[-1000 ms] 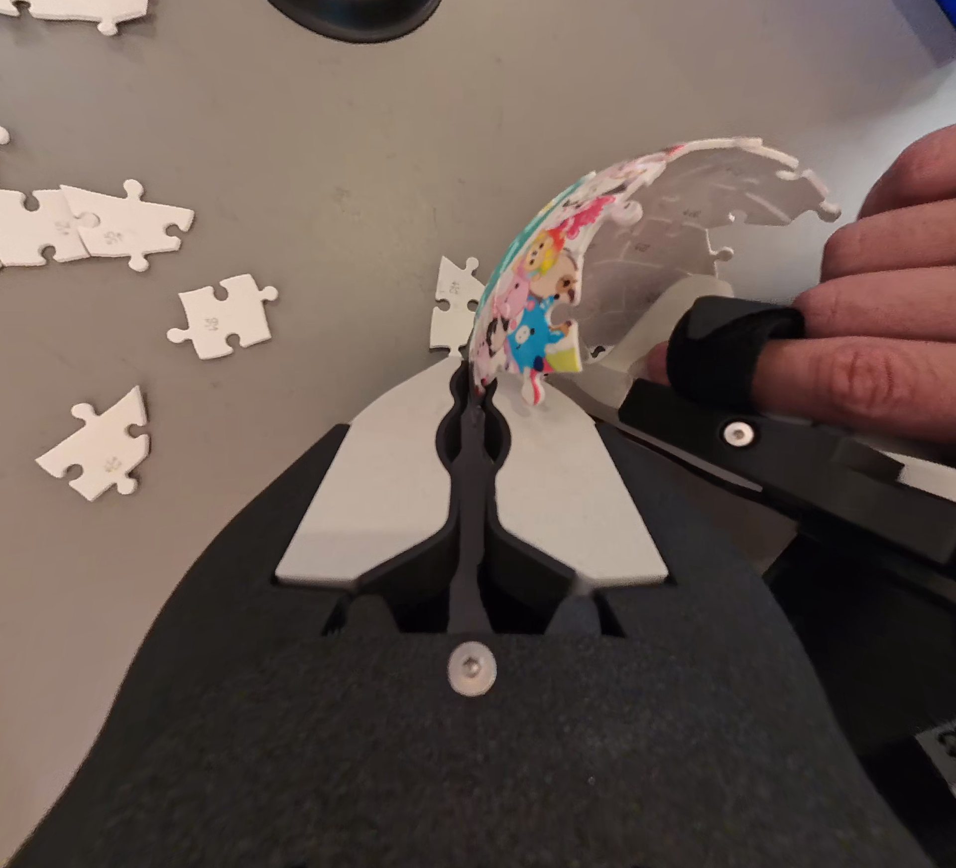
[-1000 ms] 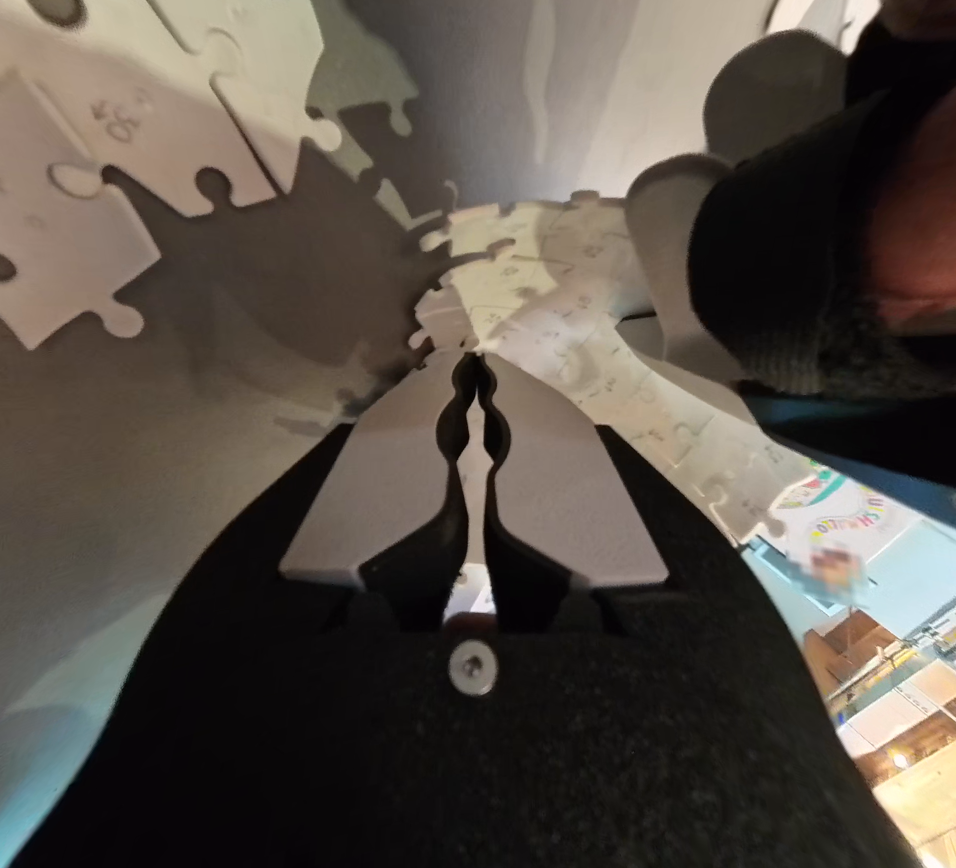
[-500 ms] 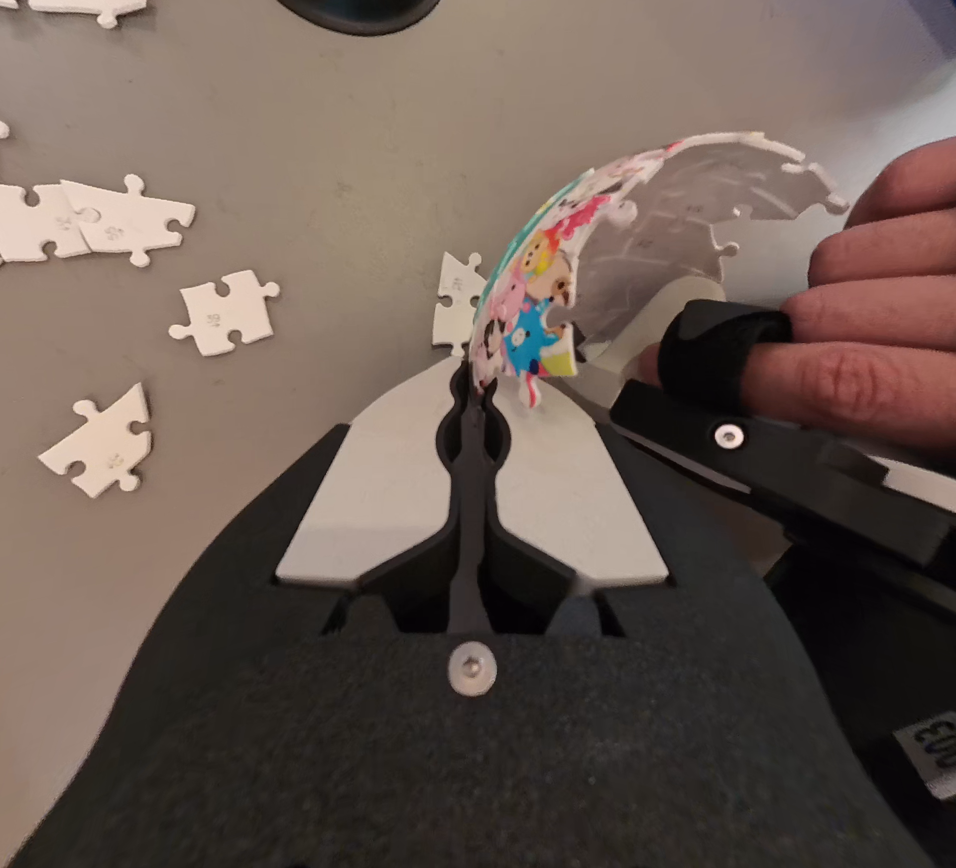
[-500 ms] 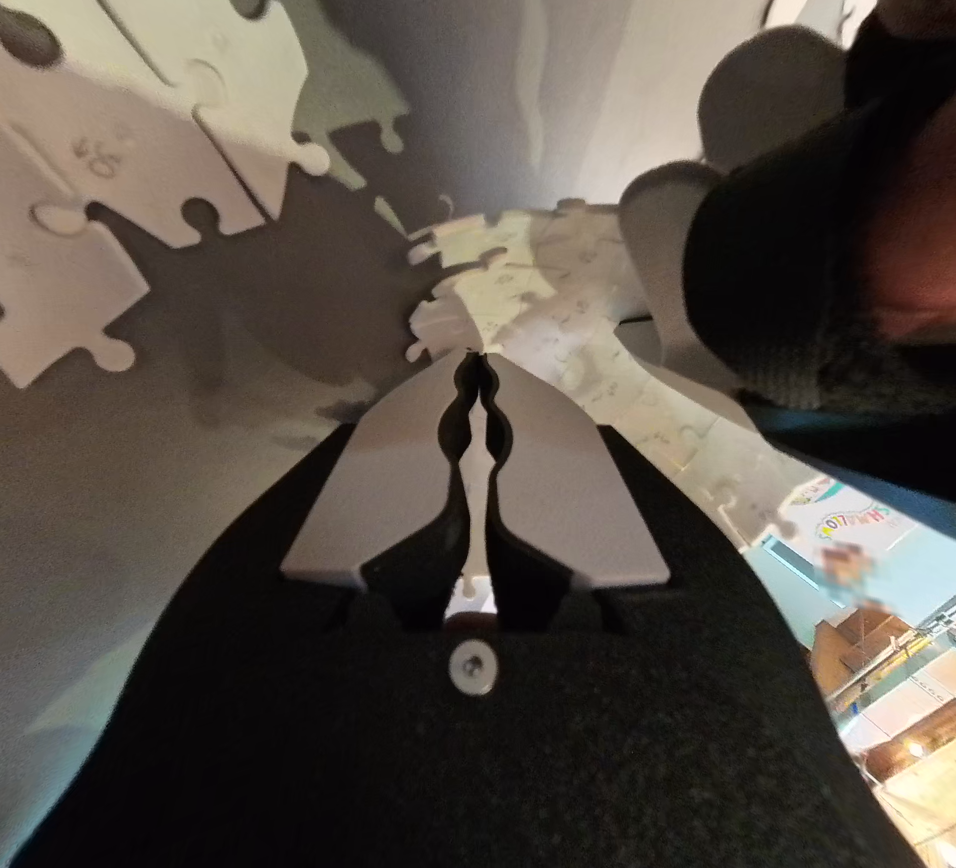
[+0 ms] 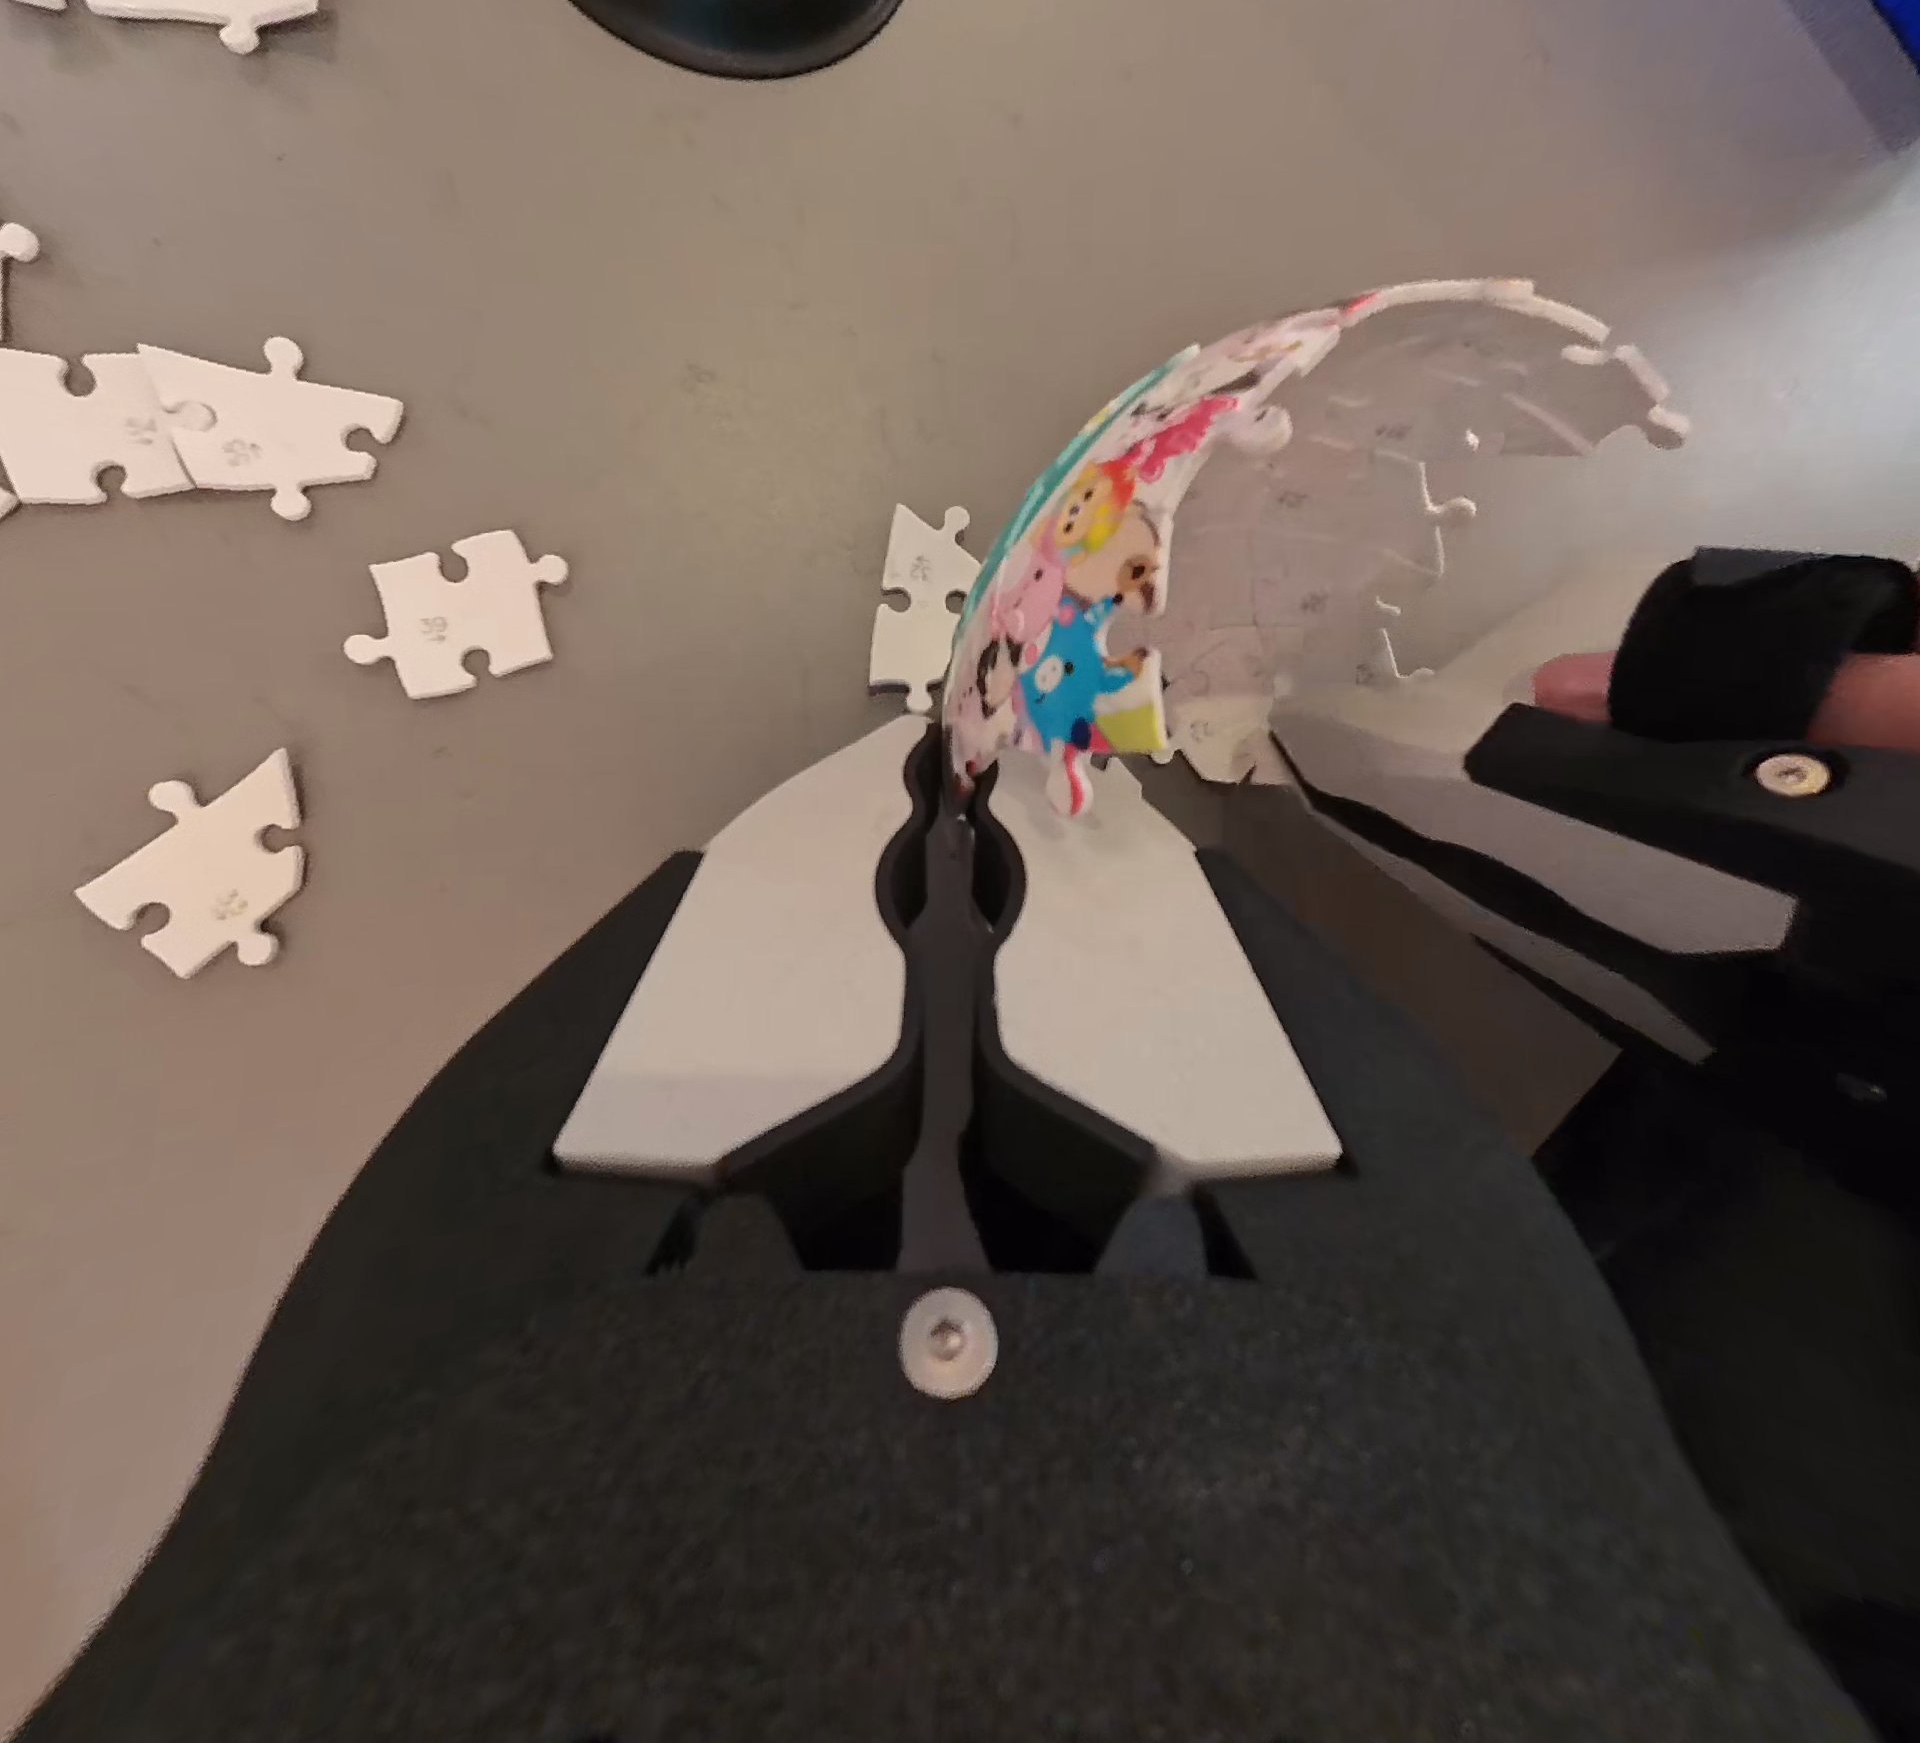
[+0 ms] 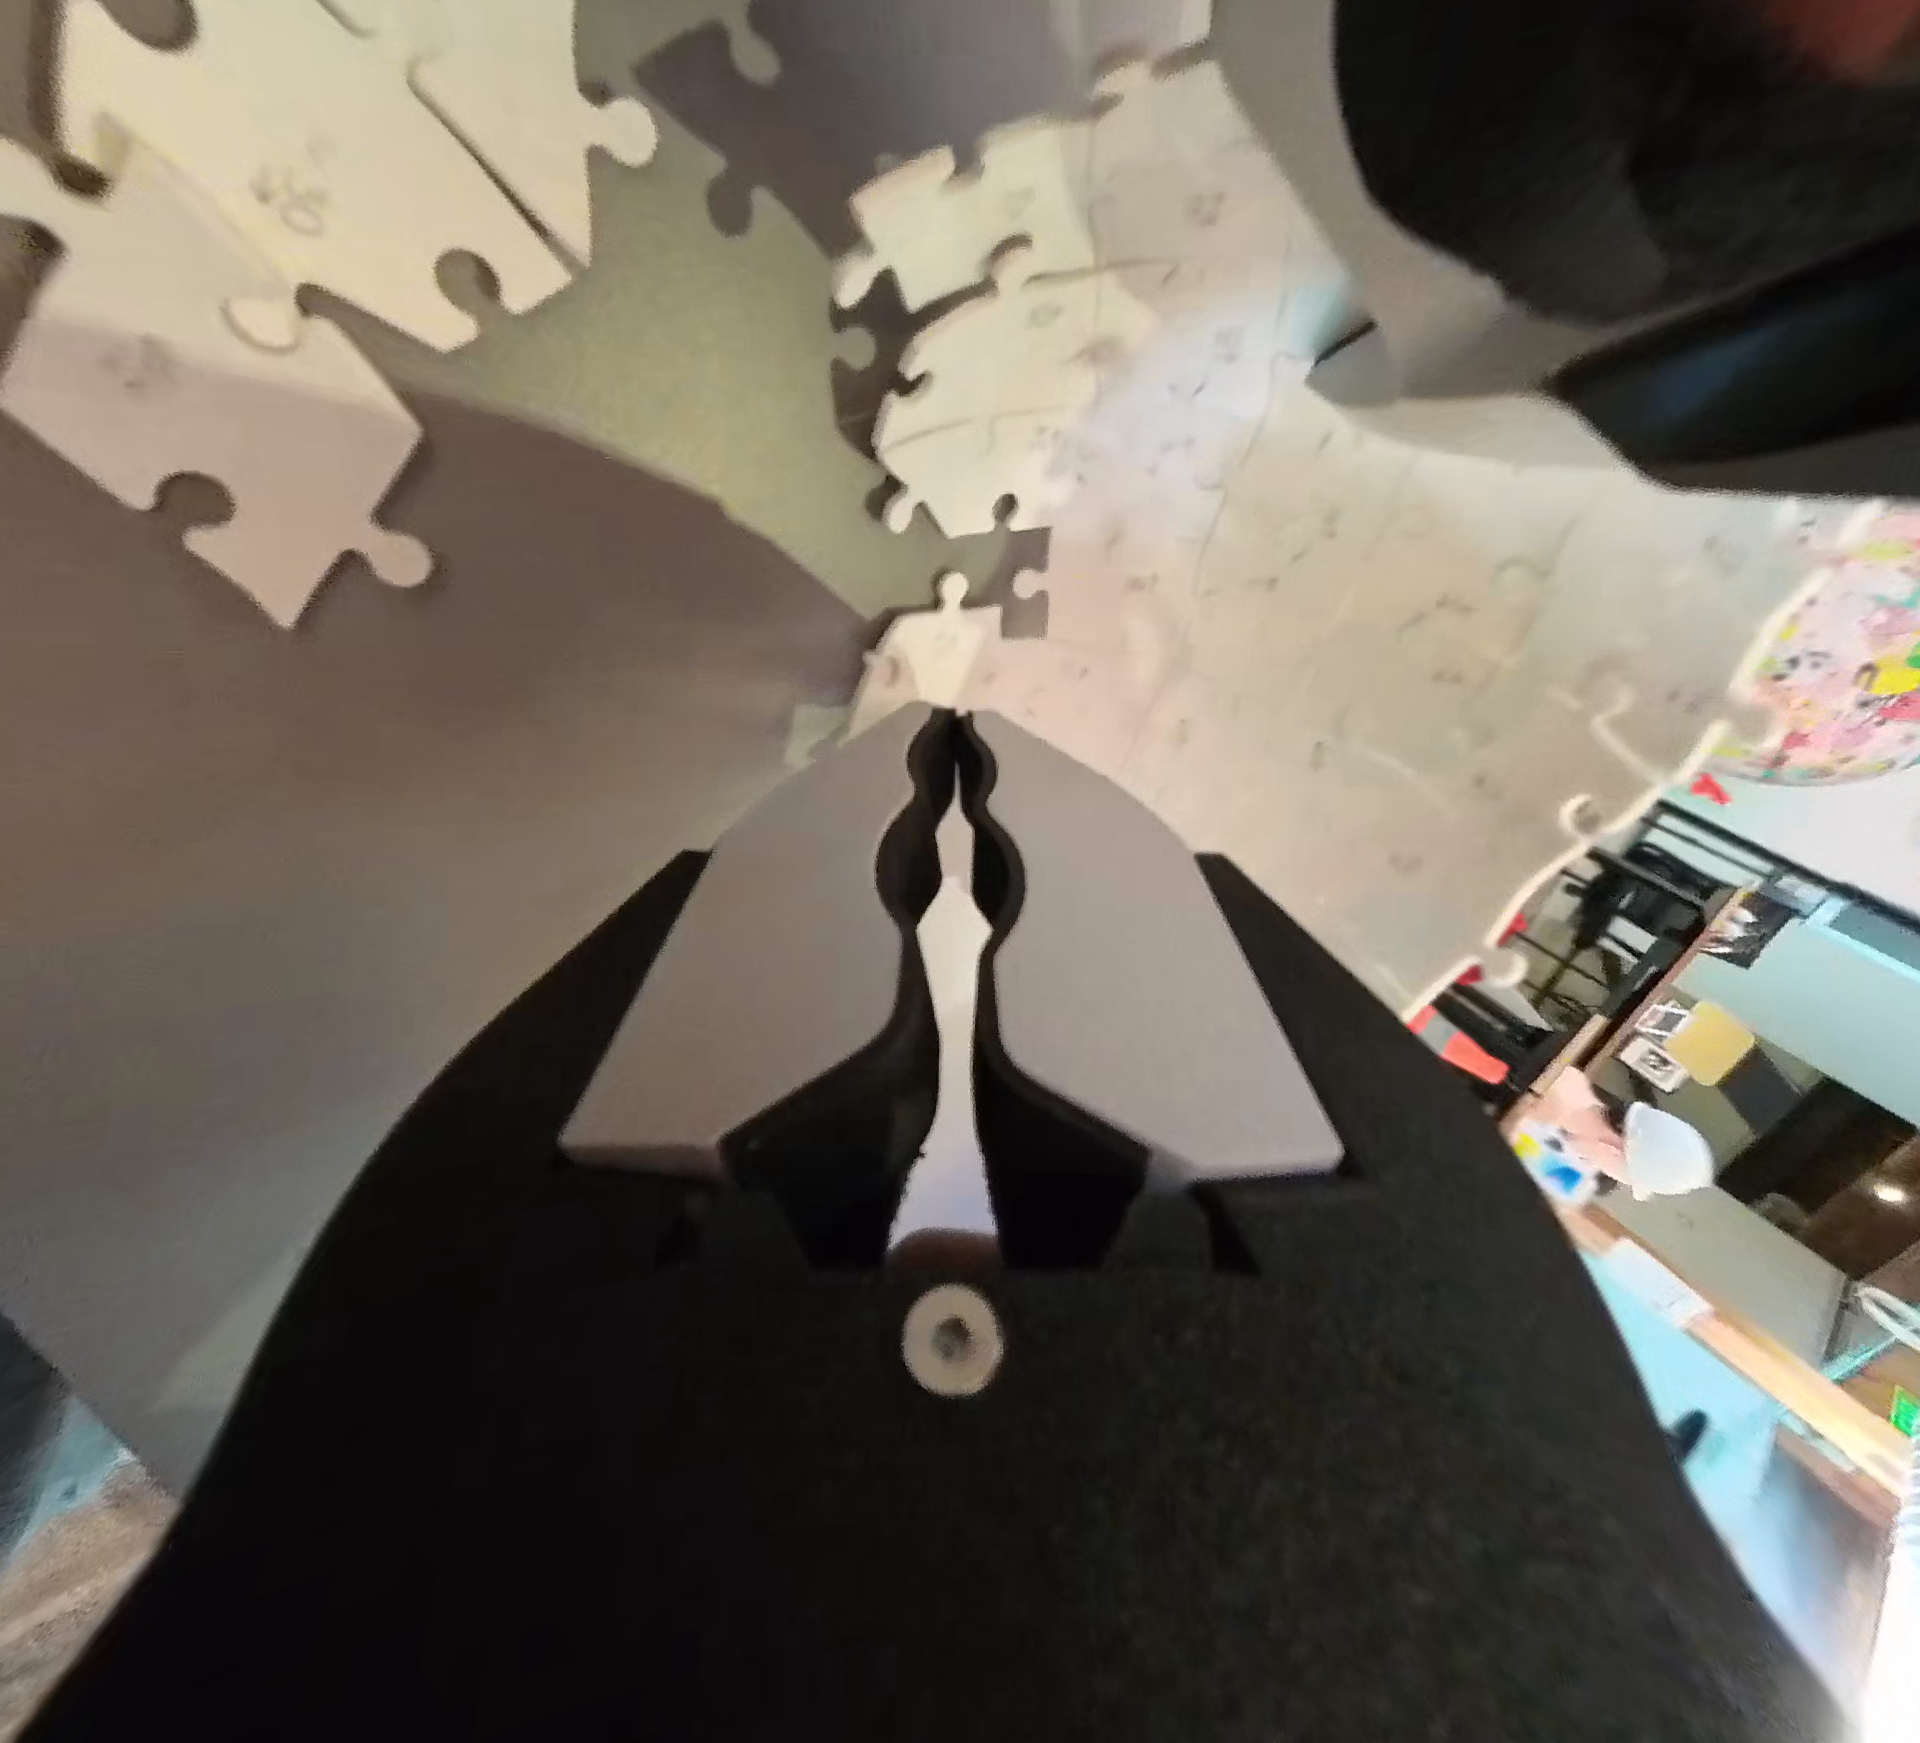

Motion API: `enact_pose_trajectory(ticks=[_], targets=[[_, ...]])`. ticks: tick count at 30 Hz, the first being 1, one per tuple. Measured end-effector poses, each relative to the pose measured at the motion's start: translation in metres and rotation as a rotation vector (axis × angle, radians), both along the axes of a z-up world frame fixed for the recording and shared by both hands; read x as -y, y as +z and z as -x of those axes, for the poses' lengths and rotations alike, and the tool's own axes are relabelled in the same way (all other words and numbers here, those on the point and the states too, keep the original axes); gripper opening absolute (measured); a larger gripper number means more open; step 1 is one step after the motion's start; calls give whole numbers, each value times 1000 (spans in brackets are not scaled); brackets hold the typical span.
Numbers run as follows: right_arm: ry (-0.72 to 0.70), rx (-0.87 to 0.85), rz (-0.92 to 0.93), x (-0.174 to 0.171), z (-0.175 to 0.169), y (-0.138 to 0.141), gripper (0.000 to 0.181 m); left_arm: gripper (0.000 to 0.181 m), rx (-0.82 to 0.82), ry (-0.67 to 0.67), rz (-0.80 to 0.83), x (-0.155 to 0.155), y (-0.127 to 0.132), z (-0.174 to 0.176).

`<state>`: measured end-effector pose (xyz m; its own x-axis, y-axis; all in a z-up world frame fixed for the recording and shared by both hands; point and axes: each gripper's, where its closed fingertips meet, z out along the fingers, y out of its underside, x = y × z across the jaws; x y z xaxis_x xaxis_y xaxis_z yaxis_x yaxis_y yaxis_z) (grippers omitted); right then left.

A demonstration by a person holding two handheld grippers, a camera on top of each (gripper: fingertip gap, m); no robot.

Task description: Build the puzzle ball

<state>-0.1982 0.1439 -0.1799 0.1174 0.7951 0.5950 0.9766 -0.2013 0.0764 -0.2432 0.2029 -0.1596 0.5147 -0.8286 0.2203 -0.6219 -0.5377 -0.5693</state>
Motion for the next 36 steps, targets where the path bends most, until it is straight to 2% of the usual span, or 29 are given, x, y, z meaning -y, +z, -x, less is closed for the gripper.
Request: enact_pose_trajectory(ticks=[3, 6, 12, 17, 20, 23, 28, 36], targets=[[-38, -26, 12, 8, -2, -5, 0, 2, 4, 3, 6, 0, 0, 1], [0, 8, -18, 8, 2, -4, 0, 2, 7, 5, 15, 0, 0, 1], [-48, 46, -37, -3, -5, -5, 0, 2, 6, -10, 15, 4, 0, -2], [-29, 48, -48, -9, -2, -8, 0, 2, 1, -8, 12, 5, 0, -2], [-47, 68, -62, -10, -7, 0, 0, 2, 5, -4, 23, 5, -1, -2], [-80, 75, -14, -3, -12, 4, 0, 2, 7, -2, 25, 5, -1, -2], [-70, 141, 33, -2, -16, -6, 0, 2, 4, -6, 20, 6, -1, -2], [-101, 64, -17, -13, -14, -2, 0, 2, 15, -1, 33, 7, -2, 1]])
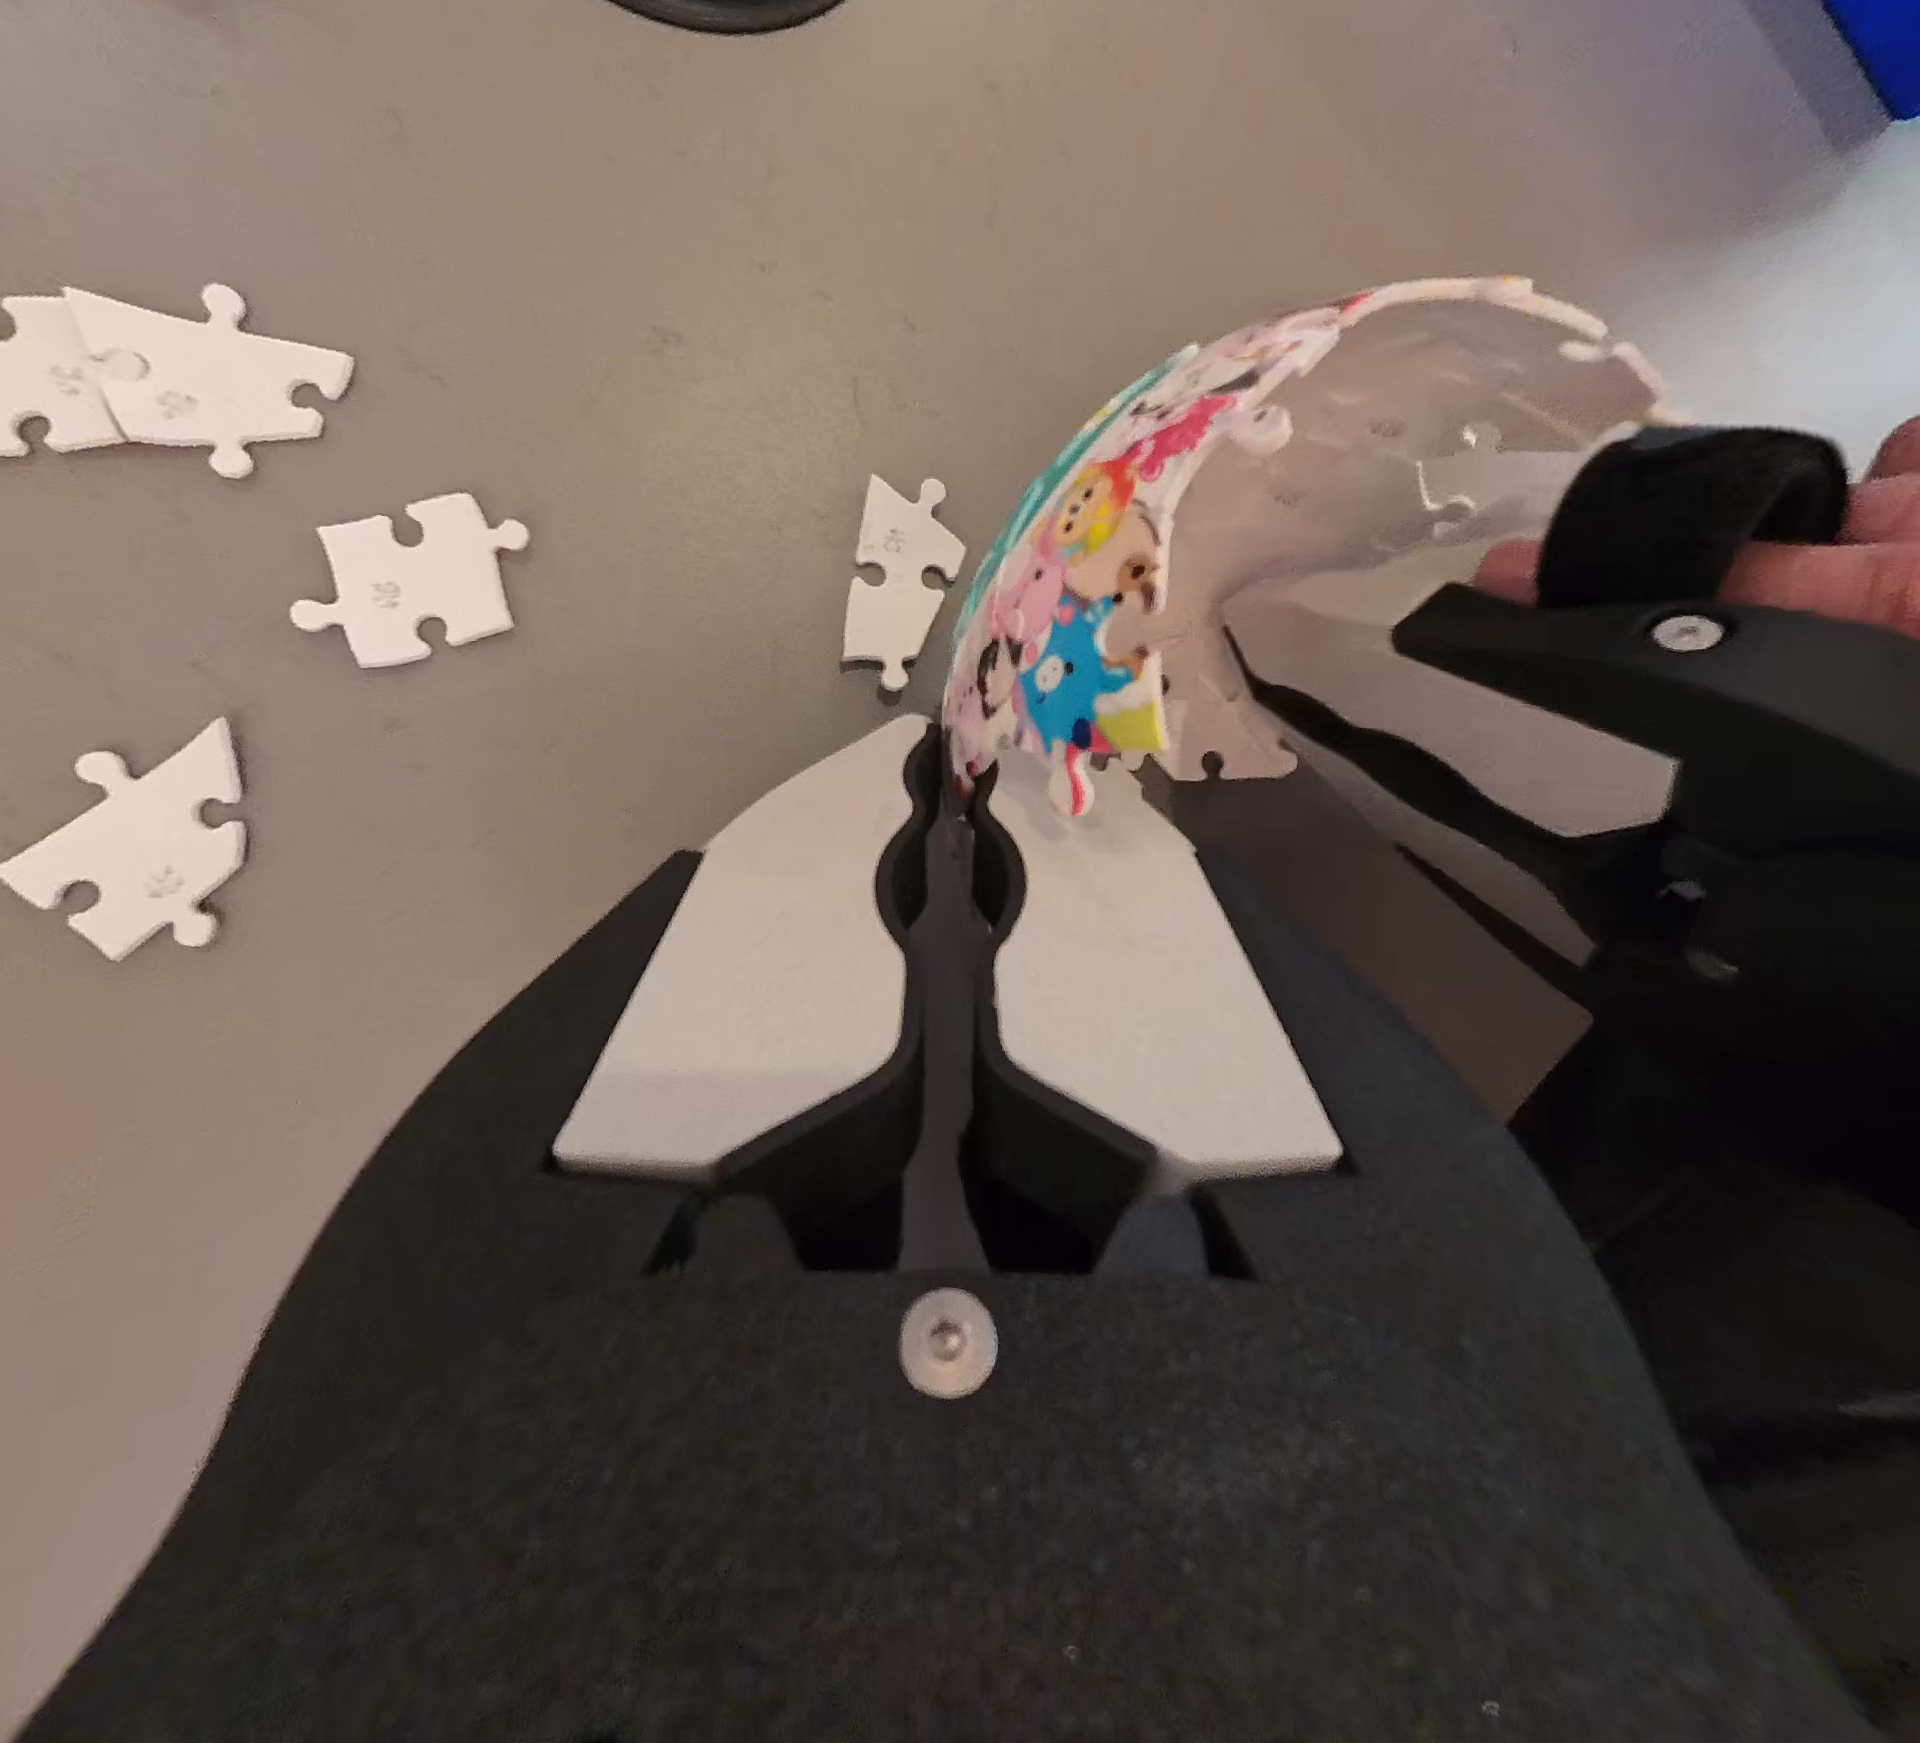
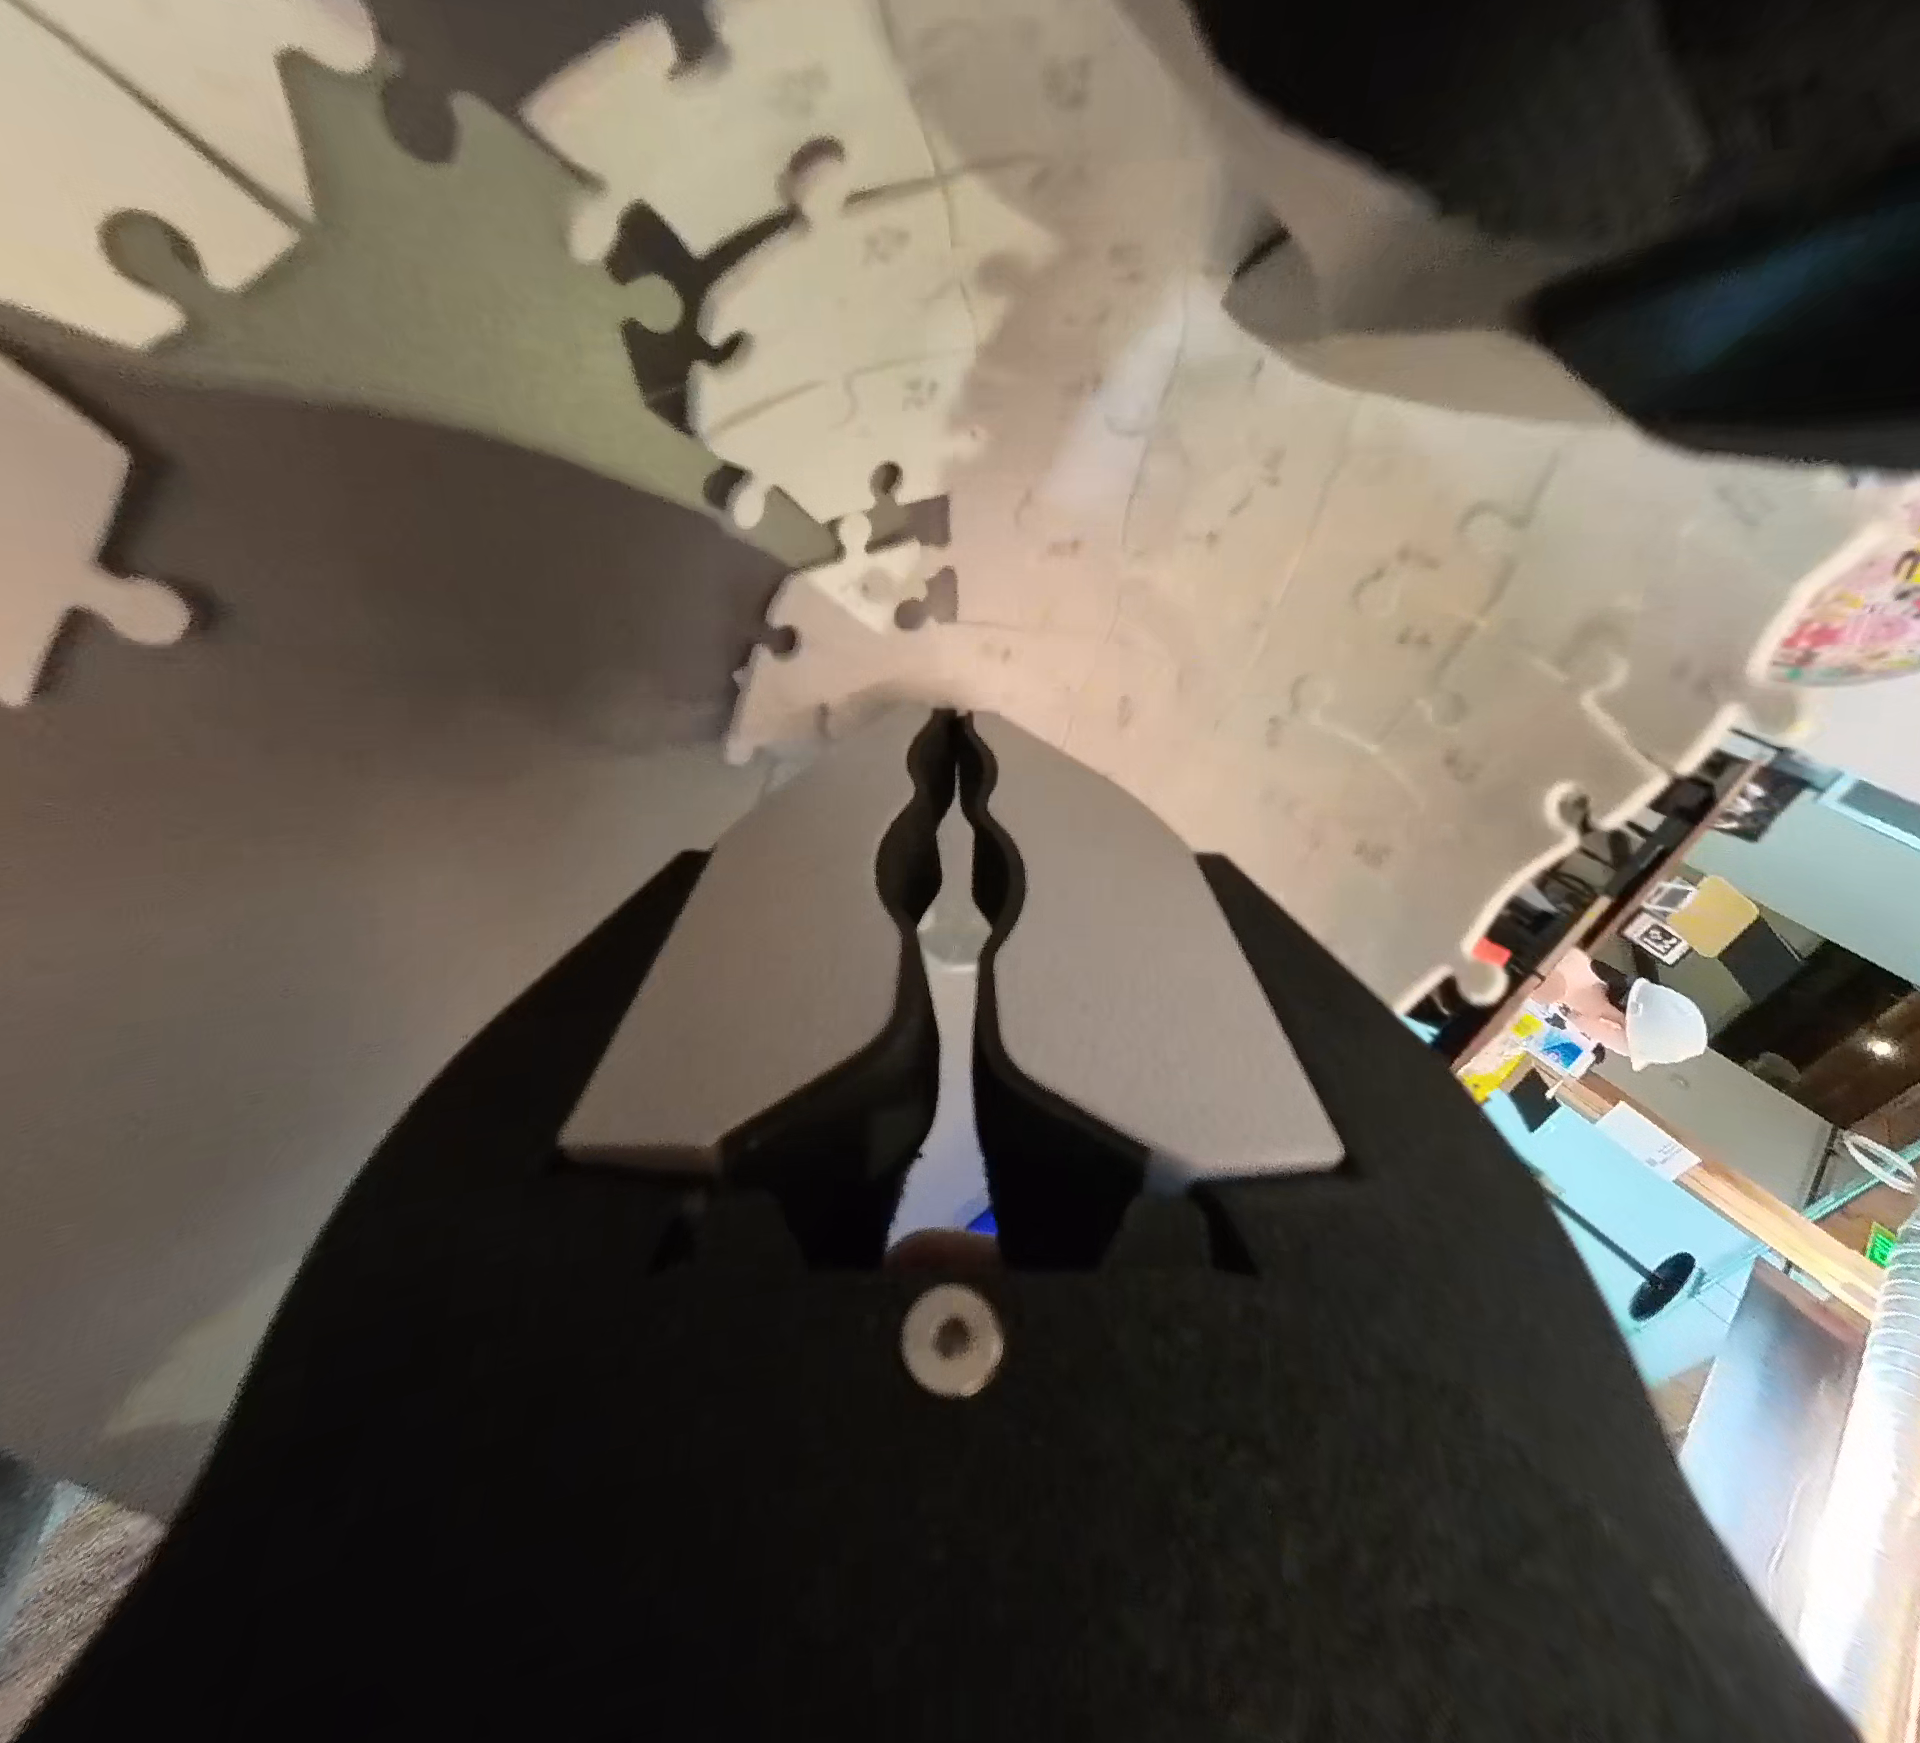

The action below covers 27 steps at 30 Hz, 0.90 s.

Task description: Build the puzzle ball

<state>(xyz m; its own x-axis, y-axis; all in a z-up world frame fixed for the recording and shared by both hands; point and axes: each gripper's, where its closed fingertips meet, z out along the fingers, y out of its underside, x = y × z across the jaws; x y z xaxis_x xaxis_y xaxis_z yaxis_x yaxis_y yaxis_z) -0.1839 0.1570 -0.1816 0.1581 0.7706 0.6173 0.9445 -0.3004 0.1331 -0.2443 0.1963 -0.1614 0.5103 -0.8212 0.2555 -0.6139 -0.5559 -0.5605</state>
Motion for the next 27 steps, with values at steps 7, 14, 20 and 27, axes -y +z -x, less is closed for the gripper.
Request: enact_pose_trajectory(ticks=[7, 14, 20, 27], targets=[[40, 15, 44, 18, 1, -2, 0, 2, -5, 4, -4, -1, 0, 1], [14, -38, -8, 8, 3, -3, 0, 2, -14, 11, -29, -3, 2, 2], [-27, -138, -146, 2, 3, 11, 0, 2, -11, 10, -45, -3, 2, 3], [-69, -439, -260, 20, 31, 30, 18, 2, -13, 30, -89, 1, 5, 3]])
